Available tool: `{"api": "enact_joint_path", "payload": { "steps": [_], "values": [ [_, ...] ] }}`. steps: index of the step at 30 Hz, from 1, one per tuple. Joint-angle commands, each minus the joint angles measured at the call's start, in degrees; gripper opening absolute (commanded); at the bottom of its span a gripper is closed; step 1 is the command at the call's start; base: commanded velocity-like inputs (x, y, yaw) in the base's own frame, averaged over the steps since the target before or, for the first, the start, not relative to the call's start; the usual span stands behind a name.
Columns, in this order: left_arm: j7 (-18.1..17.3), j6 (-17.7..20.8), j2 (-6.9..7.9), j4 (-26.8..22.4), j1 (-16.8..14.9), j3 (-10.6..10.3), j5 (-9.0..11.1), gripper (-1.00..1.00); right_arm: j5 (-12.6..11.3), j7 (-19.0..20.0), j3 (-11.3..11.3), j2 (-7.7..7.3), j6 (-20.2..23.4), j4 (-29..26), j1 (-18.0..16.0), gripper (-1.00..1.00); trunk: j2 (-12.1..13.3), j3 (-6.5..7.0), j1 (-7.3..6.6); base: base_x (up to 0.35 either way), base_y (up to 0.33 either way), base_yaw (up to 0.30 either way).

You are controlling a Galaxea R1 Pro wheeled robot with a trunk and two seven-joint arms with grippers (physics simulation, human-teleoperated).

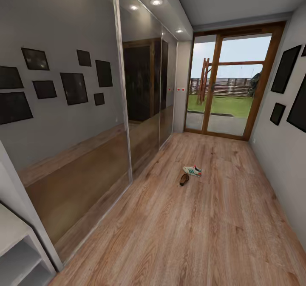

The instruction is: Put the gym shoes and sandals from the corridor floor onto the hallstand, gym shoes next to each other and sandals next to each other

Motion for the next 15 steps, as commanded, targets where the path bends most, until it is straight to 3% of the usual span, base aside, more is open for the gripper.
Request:
{"api": "enact_joint_path", "payload": {
  "steps": [1, 4, 15],
  "values": [
    [-0.23, 0.33, -0.33, 0.33, 0.33, -0.13, -0.08, 1.0, 0.09, -0.26, -0.03, 0.33, 0.33, -0.33, -0.34, 1.0, -0.02, -0.03, 0.0, 0.0, 0.0, 0.0],
    [-0.21, 1.29, -0.4, 1.32, 0.79, -0.15, -0.08, 1.0, 0.09, -0.26, -0.02, 1.29, 0.55, -0.86, -1.33, 1.0, -0.02, -0.03, 0.0, 0.0, 0.0, 0.0],
    [-0.34, 1.59, -0.26, 1.48, 0.53, -0.16, -0.09, 1.0, 0.1, -0.29, -0.06, 0.72, 0.17, -2.5, -2.52, 1.0, -0.02, -0.03, 0.0, 0.0, 0.016, 0.0]
  ]
}}
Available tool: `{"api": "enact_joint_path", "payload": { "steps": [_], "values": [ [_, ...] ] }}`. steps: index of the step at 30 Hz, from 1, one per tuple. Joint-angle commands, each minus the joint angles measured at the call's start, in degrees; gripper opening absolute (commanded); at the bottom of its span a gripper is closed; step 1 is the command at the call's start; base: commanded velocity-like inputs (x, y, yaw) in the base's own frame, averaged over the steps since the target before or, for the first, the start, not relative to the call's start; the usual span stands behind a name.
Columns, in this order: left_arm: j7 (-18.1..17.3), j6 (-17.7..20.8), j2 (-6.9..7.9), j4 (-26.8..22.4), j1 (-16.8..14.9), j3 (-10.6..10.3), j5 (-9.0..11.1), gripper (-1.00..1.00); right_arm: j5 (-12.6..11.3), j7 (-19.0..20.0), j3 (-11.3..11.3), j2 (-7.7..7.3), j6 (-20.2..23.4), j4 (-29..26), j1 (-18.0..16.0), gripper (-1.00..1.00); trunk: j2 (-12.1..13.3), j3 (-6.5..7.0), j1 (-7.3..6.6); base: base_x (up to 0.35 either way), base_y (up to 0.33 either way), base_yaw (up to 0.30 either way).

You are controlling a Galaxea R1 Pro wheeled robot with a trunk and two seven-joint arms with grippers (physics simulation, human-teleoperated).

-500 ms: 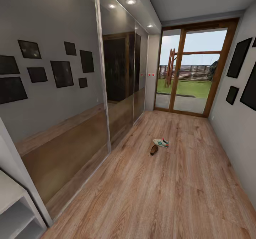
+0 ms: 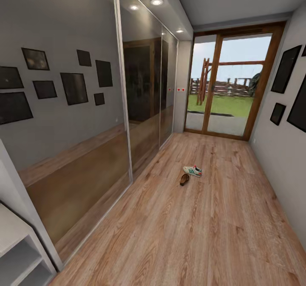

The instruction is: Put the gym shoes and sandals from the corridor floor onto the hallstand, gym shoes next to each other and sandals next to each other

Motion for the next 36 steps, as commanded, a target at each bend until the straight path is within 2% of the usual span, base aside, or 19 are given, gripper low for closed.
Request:
{"api": "enact_joint_path", "payload": {
  "steps": [1, 8, 16, 21, 25, 26, 28, 29, 30, 33, 36],
  "values": [
    [-0.03, 0.13, 0.03, -0.05, -0.02, -0.01, -0.02, 1.0, 0.01, -0.04, -0.03, -0.07, 0.02, -0.06, -0.02, 1.0, -0.02, -0.04, 0.0, 0.0, 0.139, 0.0],
    [-0.05, -0.1, 0.56, -0.12, -0.29, -0.02, -0.09, 1.0, -0.02, -0.02, -0.12, -1.65, -0.05, -0.3, -0.05, 1.0, -0.02, -0.04, 0.0, 0.0, 0.249, 0.0],
    [0.2, -0.15, 0.9, -1.93, -1.48, -0.09, -0.45, 1.0, 0.12, 0.37, 0.09, -2.27, 0.07, -1.56, -0.05, 1.0, -0.02, -0.04, 0.0, 0.0, 0.305, 0.0],
    [0.7, 0.13, 0.88, -3.55, -2.44, -0.03, -0.71, 1.0, -0.09, 0.1, -0.24, -3.8, -0.01, -3.17, -0.05, 1.0, -0.02, -0.04, 0.0, 0.008, 0.308, -0.114],
    [0.72, 0.27, 0.87, -4.85, -3.77, -0.03, -0.77, 1.0, -1.07, 0.11, -1.57, -5.09, 0.03, -4.46, -0.05, 1.0, -0.02, -0.04, 0.0, 0.066, 0.308, -0.248],
    [0.7, 0.28, 0.87, -20.53, -4.58, -0.03, -0.78, 1.0, -1.33, 0.15, -3.76, -11.29, 0.05, -16.73, -0.05, 1.0, -0.02, -0.04, 0.0, 0.082, 0.308, -0.258],
    [0.68, 0.18, 0.83, -21.88, -6.36, -0.04, -0.79, 1.0, -2.15, 0.32, -7.51, -12.12, 0.13, -20.28, -0.05, 1.0, -0.02, -0.04, 0.0, 0.089, 0.3, -0.263],
    [0.67, 0.14, 0.82, -22.06, -6.83, -0.07, -0.79, 1.0, -2.3, 0.34, -8.53, -12.23, 0.11, -21.1, -0.05, 1.0, -0.02, -0.04, 0.0, 0.084, 0.263, -0.265],
    [0.72, -0.19, 0.74, -22.62, -8.83, -0.27, -0.79, 1.0, -2.79, 0.41, -13.41, -12.5, -0.01, -25.04, -0.05, 1.0, -0.02, -0.04, 0.0, 0.03, 0.091, -0.267],
    [0.73, -0.8, 0.72, -22.79, -9.84, -0.32, -0.79, 1.0, -2.96, 0.46, -15.29, -12.48, -0.08, -27.25, -0.05, 1.0, -0.02, -0.04, 0.0, 0.02, 0.059, -0.268],
    [0.7, -4.02, 0.74, -22.92, -11.46, -0.39, -0.79, 1.0, -3.13, 0.54, -16.64, -12.15, -0.96, -31.17, -0.05, 1.0, -0.02, -0.04, 0.0, 0.007, 0.021, -0.269]
  ]
}}
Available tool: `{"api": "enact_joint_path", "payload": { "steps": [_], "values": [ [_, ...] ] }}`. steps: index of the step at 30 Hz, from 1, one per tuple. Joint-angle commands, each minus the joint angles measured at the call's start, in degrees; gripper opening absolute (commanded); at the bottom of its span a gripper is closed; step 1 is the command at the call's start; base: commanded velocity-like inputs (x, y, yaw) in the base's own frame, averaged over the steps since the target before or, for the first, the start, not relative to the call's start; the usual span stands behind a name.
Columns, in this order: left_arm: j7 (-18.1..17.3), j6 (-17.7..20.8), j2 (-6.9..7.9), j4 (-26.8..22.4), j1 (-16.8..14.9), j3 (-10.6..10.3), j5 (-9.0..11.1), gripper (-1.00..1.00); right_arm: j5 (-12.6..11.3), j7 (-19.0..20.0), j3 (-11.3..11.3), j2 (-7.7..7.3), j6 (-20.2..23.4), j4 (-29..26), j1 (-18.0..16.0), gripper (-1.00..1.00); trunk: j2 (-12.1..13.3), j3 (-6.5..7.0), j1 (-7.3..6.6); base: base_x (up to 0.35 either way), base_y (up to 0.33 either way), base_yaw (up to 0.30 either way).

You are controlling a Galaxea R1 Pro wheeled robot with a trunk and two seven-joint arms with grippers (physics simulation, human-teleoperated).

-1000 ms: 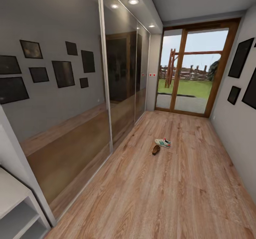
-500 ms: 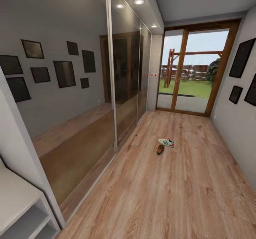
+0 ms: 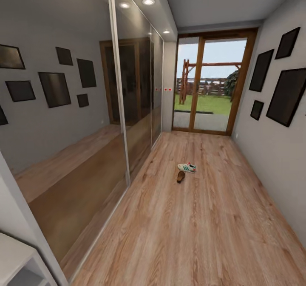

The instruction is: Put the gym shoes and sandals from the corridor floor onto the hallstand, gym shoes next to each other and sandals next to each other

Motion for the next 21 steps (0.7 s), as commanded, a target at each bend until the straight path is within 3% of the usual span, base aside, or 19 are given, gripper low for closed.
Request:
{"api": "enact_joint_path", "payload": {
  "steps": [1, 6, 11, 16, 21],
  "values": [
    [0.03, -0.94, 0.04, 0.01, -0.33, -0.05, -0.08, 1.0, -0.32, 0.04, -0.16, 0.08, -0.46, -0.85, -0.04, 1.0, -0.03, -0.06, 0.0, 0.004, 0.012, -0.269],
    [0.0, -3.32, 0.12, 0.11, -1.55, -0.06, -0.12, 1.0, -0.4, 0.66, -0.56, 0.34, -1.88, -4.13, -0.04, 1.0, -0.03, -0.02, 0.0, 0.002, 0.006, -0.27],
    [0.05, -4.49, 0.24, 0.39, -1.33, 0.12, -0.09, 1.0, -0.35, 4.29, -0.65, 0.43, -2.22, -4.56, -0.04, 1.0, -0.03, 0.04, 0.0, 0.0, 0.001, -0.274],
    [0.15, -6.71, 1.9, 0.44, -1.19, 0.51, 0.31, 1.0, -0.26, 5.3, -0.52, 0.99, -2.27, -4.51, -0.04, 1.0, -0.03, 0.05, 0.0, 0.0, 0.0, -0.287],
    [0.23, -7.21, 2.42, 0.55, -1.19, 0.56, 0.41, 1.0, -0.25, 5.42, -0.5, 1.18, -2.27, -4.5, -0.04, 1.0, -0.03, 0.05, 0.0, 0.0, 0.0, -0.289]
  ]
}}
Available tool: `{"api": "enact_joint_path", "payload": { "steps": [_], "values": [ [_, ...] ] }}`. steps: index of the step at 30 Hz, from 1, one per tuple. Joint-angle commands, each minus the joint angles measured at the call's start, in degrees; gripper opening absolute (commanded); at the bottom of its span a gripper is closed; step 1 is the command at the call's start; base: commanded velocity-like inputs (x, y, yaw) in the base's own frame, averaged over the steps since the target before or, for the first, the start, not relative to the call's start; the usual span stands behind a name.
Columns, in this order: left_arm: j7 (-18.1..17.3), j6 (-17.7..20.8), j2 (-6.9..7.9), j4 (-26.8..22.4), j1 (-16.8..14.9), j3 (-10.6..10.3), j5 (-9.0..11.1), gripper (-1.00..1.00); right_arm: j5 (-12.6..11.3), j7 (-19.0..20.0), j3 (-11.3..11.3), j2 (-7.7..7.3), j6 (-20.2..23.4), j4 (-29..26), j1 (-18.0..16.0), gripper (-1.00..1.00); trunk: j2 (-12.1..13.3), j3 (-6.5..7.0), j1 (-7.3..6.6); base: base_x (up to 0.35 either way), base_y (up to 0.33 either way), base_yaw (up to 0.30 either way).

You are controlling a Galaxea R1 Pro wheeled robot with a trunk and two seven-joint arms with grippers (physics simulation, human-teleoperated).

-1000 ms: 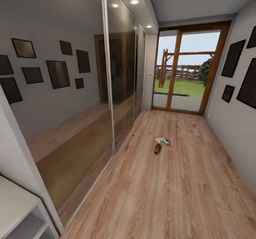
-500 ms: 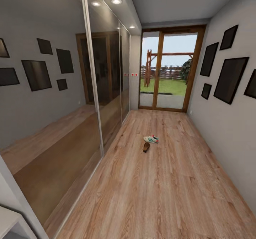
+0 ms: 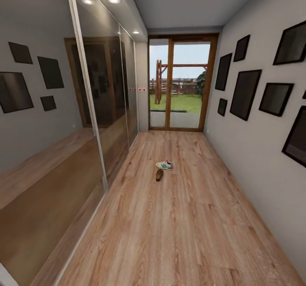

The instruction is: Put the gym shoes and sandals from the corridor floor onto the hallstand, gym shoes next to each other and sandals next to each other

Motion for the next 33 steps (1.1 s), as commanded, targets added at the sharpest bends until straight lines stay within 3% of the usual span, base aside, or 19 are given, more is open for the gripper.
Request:
{"api": "enact_joint_path", "payload": {
  "steps": [1, 22, 33],
  "values": [
    [0.06, -0.29, 0.07, 0.09, 0.01, 0.01, -0.02, 1.0, -0.23, 0.49, -0.21, 0.07, -0.2, 0.07, -0.06, 1.0, -0.03, -0.06, 0.0, 0.0, 0.0, -0.29],
    [0.0, -0.62, 0.06, 0.57, 0.03, 0.02, 0.26, 1.0, -0.11, 0.51, -0.12, 0.09, -0.27, 0.07, -0.06, 1.0, -0.03, -0.06, 0.0, 0.0, 0.0, -0.29],
    [-0.02, -0.62, 0.1, 0.57, 0.02, 0.02, 0.18, 1.0, -0.11, 0.51, -0.12, 0.09, -1.29, 0.07, -0.06, 1.0, -0.03, -0.06, 0.0, 0.104, 0.215, -0.29]
  ]
}}
